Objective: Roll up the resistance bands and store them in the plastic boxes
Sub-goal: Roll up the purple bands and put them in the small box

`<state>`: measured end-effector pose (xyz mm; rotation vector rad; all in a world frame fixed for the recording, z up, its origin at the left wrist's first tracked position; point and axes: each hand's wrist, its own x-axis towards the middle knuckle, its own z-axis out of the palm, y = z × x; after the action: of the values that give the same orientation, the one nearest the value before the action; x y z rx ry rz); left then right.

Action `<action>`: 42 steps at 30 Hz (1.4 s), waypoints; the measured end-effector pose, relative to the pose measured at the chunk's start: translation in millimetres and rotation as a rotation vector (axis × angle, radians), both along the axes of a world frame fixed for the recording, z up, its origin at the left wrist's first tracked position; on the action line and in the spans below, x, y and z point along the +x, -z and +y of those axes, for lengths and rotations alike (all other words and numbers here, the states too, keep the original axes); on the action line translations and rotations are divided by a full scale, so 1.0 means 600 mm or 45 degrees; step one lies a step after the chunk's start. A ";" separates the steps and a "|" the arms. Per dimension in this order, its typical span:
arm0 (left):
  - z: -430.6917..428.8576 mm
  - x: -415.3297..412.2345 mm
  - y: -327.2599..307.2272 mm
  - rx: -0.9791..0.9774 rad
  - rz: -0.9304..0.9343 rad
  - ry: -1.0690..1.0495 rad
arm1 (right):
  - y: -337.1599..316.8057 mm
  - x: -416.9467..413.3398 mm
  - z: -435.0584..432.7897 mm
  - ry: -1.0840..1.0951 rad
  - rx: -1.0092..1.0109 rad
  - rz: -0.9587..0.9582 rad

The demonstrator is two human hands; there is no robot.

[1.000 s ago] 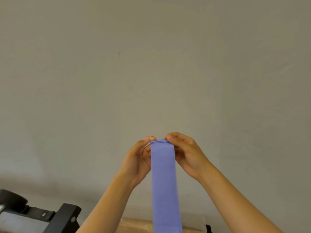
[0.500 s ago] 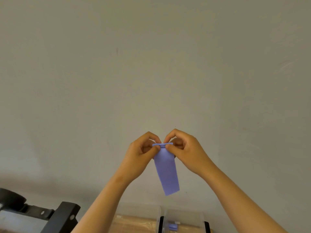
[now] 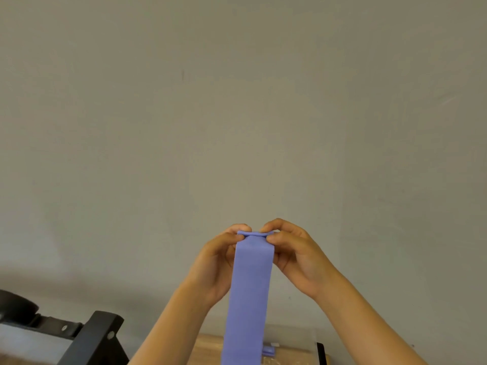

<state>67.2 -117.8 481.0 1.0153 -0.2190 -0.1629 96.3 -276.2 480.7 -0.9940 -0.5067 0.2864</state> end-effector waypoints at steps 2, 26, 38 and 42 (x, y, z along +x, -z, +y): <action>0.002 0.001 0.002 0.042 -0.025 -0.052 | -0.005 -0.004 -0.003 0.033 -0.088 -0.068; -0.009 -0.032 0.051 1.034 -0.543 -0.679 | 0.045 -0.023 -0.030 0.459 -0.741 -0.418; -0.015 -0.032 0.044 0.841 -0.483 -0.546 | 0.046 -0.035 -0.030 0.557 -0.764 -0.566; -0.016 -0.036 0.045 0.817 -0.504 -0.620 | 0.045 -0.038 -0.032 0.452 -0.738 -0.504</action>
<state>45.5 -127.6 454.1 1.7064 -0.2790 0.4442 73.3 -295.6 453.7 -1.6985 -0.6062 -0.0994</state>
